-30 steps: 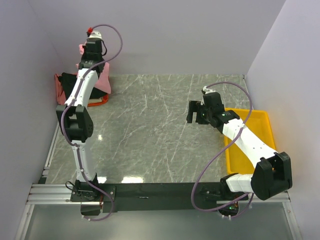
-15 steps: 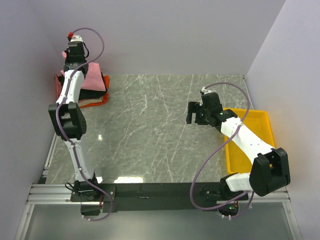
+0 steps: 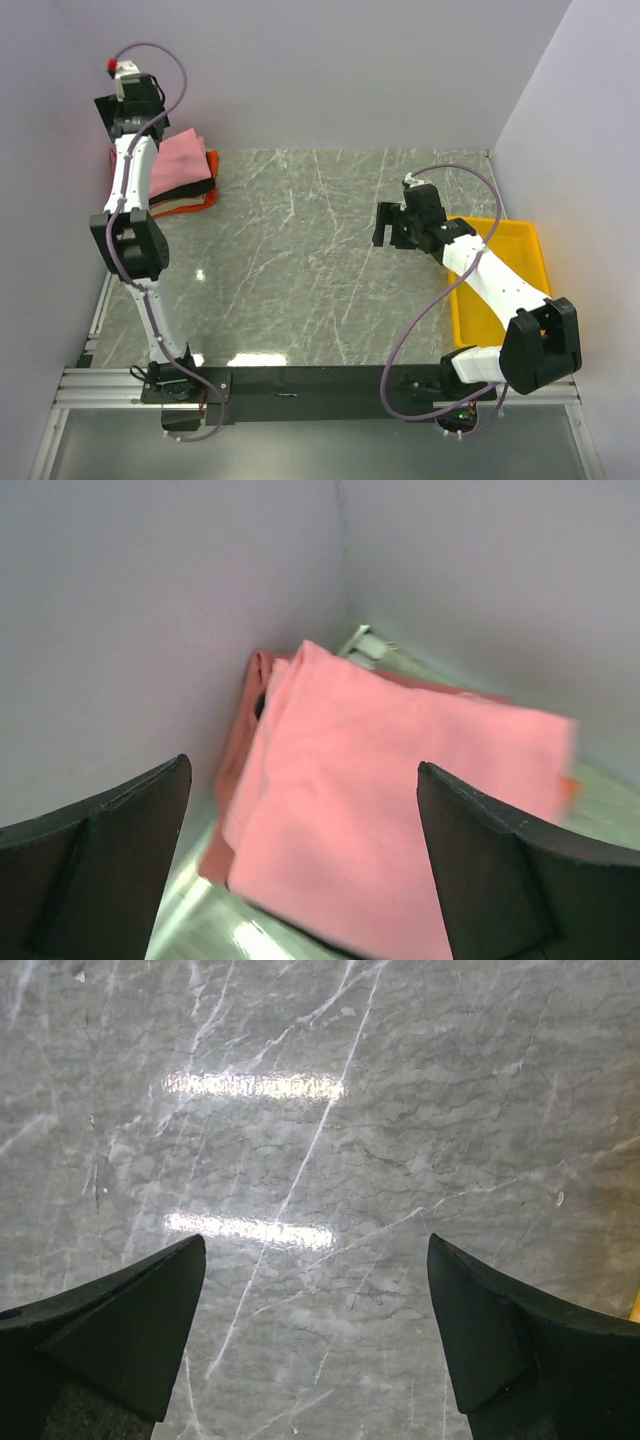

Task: Fold and stack the t-shirts
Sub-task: Neatly place the folded tshirt to the corner

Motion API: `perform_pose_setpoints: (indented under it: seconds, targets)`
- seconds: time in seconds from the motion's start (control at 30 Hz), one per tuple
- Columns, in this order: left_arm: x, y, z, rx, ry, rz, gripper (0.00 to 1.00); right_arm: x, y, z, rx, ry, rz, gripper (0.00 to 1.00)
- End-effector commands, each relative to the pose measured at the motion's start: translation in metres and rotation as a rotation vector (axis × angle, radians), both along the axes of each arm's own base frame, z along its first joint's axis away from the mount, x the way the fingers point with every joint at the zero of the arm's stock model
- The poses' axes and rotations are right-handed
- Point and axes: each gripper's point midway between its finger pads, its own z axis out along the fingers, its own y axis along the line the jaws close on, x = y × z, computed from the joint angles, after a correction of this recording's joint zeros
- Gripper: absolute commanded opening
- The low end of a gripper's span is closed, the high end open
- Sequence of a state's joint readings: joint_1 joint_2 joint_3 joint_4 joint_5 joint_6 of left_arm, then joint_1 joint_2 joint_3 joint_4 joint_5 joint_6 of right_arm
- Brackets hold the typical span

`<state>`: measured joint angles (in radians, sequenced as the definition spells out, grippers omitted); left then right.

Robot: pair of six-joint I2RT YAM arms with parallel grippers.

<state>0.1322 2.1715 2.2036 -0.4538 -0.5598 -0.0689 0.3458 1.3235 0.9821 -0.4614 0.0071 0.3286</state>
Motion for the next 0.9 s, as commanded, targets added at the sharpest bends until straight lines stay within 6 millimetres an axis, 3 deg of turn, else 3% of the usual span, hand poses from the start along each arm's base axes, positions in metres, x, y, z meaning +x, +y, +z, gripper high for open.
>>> perform_pose_setpoints:
  seconds: [0.0, 0.03, 0.07, 0.1, 0.13, 0.17, 0.2, 0.27, 0.3, 0.37, 0.4, 0.43, 0.47, 0.53, 0.6, 0.7, 0.87]
  targets:
    - [-0.04, -0.034, 0.088, -0.217, -0.237, -0.009, 0.99, 0.009, 0.002, 0.031, 0.055, -0.091, -0.022, 0.97]
    - [-0.056, -0.051, 0.101, -0.269, -0.258, -0.032, 0.99, 0.008, 0.002, 0.033, 0.063, -0.097, -0.029, 0.98]
    - [-0.063, -0.07, 0.094, -0.343, -0.249, -0.06, 0.99, 0.008, 0.002, 0.033, 0.068, -0.101, -0.032, 0.98]
    - [-0.073, -0.081, 0.062, -0.374, -0.18, -0.051, 1.0, 0.007, 0.005, 0.034, 0.084, -0.1, -0.02, 0.98]
    - [-0.092, -0.107, 0.077, -0.393, -0.214, -0.082, 0.99, 0.005, 0.006, 0.035, 0.093, -0.097, -0.019, 0.98]
    - [-0.105, -0.121, 0.037, -0.415, -0.159, -0.045, 0.99, 0.005, 0.007, 0.035, 0.103, -0.099, -0.023, 0.98]
    - [-0.125, -0.157, 0.05, -0.43, -0.195, -0.11, 0.99, 0.003, 0.008, 0.038, 0.117, -0.109, -0.021, 0.98]
    - [-0.147, -0.191, 0.031, -0.458, -0.198, -0.14, 0.99, -0.003, 0.012, 0.034, 0.145, -0.112, -0.005, 0.98]
    - [-0.172, -0.223, 0.006, -0.473, -0.158, -0.209, 0.99, -0.002, 0.014, 0.04, 0.168, -0.142, -0.007, 0.98]
    - [-0.197, -0.248, -0.016, -0.535, -0.157, -0.218, 0.99, -0.011, 0.014, 0.03, 0.19, -0.133, -0.008, 0.98]
    - [-0.223, -0.263, -0.044, -0.557, -0.106, -0.256, 0.99, -0.011, 0.015, 0.034, 0.21, -0.163, -0.007, 0.98]
    - [-0.232, -0.279, -0.053, -0.61, -0.094, -0.317, 0.99, -0.013, 0.015, 0.03, 0.216, -0.164, -0.014, 0.98]
    - [-0.25, -0.282, -0.085, -0.638, -0.047, -0.298, 0.99, -0.018, 0.014, 0.021, 0.222, -0.159, -0.023, 0.98]
    - [-0.272, -0.295, -0.089, -0.693, -0.046, -0.348, 0.99, -0.022, 0.014, 0.021, 0.252, -0.179, -0.024, 0.98]
    - [-0.287, -0.288, -0.101, -0.693, -0.045, -0.315, 0.99, -0.026, 0.014, 0.013, 0.27, -0.187, -0.034, 0.98]
    - [-0.298, -0.279, -0.088, -0.695, -0.119, -0.308, 0.99, -0.028, 0.011, 0.015, 0.285, -0.221, -0.051, 0.98]
    - [-0.296, -0.278, -0.072, -0.697, -0.161, -0.324, 0.99, -0.026, 0.012, 0.027, 0.309, -0.255, -0.056, 0.98]
